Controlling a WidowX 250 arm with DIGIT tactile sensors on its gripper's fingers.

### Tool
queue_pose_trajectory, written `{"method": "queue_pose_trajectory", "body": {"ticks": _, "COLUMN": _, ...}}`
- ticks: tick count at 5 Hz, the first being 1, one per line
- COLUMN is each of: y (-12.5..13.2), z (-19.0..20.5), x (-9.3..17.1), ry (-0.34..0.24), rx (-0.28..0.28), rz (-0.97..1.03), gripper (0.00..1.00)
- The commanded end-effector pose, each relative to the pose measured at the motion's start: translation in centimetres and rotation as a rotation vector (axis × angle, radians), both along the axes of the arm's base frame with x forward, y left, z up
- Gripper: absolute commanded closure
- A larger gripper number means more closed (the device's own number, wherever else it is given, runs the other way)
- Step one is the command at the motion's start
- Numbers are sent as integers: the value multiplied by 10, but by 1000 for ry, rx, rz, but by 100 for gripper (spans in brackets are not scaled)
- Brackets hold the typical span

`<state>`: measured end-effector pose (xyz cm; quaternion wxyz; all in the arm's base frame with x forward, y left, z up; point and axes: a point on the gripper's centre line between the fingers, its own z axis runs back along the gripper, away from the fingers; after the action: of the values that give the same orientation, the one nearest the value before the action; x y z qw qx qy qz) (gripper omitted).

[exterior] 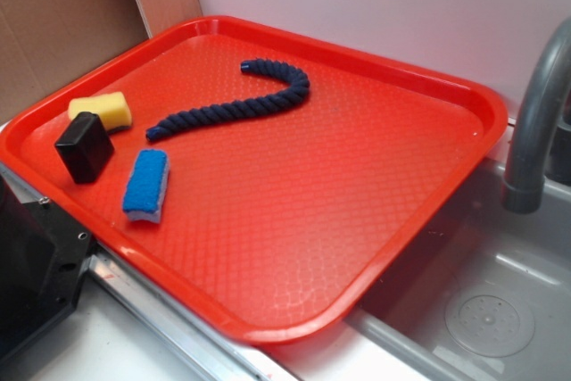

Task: Grab the black box.

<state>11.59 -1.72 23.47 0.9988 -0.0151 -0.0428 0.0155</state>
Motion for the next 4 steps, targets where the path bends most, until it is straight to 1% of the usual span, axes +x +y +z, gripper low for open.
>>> {"method": "queue_pose_trajectory", "body": {"ticks": 1, "y": 0, "z": 0, "x": 0, "ry": 0, "rx": 0, "rz": 0, "gripper": 0}}
{"method": "queue_pose_trajectory", "body": {"ticks": 2, "y": 41, "z": -50, "x": 3, "ry": 47, "rx": -6, "rz": 233, "gripper": 0}}
{"method": "queue_pose_trajectory", "body": {"ticks": 3, "y": 65, "z": -82, "x": 2, "ry": 63, "rx": 22, "rz": 368, "gripper": 0}}
{"method": "queue_pose_trajectory", "body": {"ticks": 4, "y": 96, "z": -118, "x": -9, "ry": 110, "rx": 42, "rz": 480, "gripper": 0}}
